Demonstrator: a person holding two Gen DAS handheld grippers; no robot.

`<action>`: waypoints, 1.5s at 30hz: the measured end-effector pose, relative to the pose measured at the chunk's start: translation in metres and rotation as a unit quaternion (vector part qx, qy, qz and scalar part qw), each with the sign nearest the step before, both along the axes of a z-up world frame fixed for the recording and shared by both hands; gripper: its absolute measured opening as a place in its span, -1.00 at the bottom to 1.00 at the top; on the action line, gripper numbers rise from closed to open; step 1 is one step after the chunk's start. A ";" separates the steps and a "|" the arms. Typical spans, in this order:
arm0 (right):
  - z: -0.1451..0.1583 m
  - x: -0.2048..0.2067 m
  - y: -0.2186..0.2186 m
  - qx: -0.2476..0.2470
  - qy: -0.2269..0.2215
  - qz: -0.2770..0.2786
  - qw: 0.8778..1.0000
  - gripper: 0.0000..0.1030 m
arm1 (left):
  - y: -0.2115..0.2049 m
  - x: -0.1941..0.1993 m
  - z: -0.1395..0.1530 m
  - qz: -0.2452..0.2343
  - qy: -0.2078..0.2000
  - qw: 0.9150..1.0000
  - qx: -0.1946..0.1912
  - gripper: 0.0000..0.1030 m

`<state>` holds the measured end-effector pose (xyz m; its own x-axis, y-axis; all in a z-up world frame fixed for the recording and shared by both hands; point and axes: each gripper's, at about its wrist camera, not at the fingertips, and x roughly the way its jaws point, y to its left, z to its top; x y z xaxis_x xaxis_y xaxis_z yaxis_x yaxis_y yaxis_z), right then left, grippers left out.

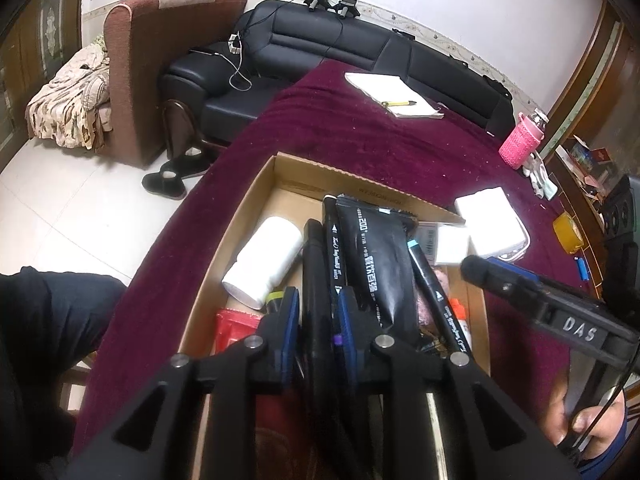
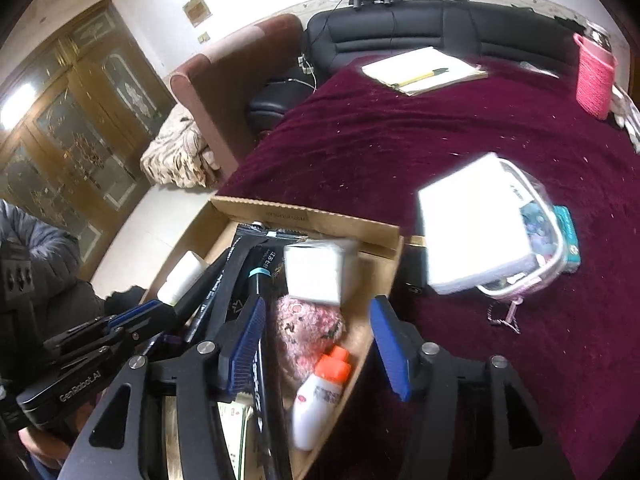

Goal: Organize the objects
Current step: 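Open both grippers to drop the medicine box and marker into the box, then grasp the white foam block with the left gripper while the right gripper grasps the clear cartoon pouch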

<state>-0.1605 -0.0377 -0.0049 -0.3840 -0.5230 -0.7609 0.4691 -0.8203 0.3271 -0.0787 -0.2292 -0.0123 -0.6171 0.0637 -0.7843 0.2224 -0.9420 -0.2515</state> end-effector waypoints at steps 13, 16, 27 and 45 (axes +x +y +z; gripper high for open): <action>0.014 -0.004 0.119 -0.073 -0.020 -0.087 0.993 0.31 | 0.044 -0.003 0.034 -0.037 0.024 0.999 -0.014 -0.21; 0.006 -0.007 0.147 -0.091 -0.029 -0.116 0.989 0.32 | 0.068 -0.013 0.041 -0.055 0.027 0.998 -0.020 -0.06; -0.026 -0.032 0.205 -0.129 -0.056 -0.169 0.975 0.32 | 0.130 -0.076 0.034 -0.069 -0.002 0.997 0.029 -0.01; -0.020 -0.033 0.233 -0.151 -0.045 -0.200 0.967 0.32 | 0.181 -0.214 -0.029 -0.098 -0.096 0.989 0.062 0.26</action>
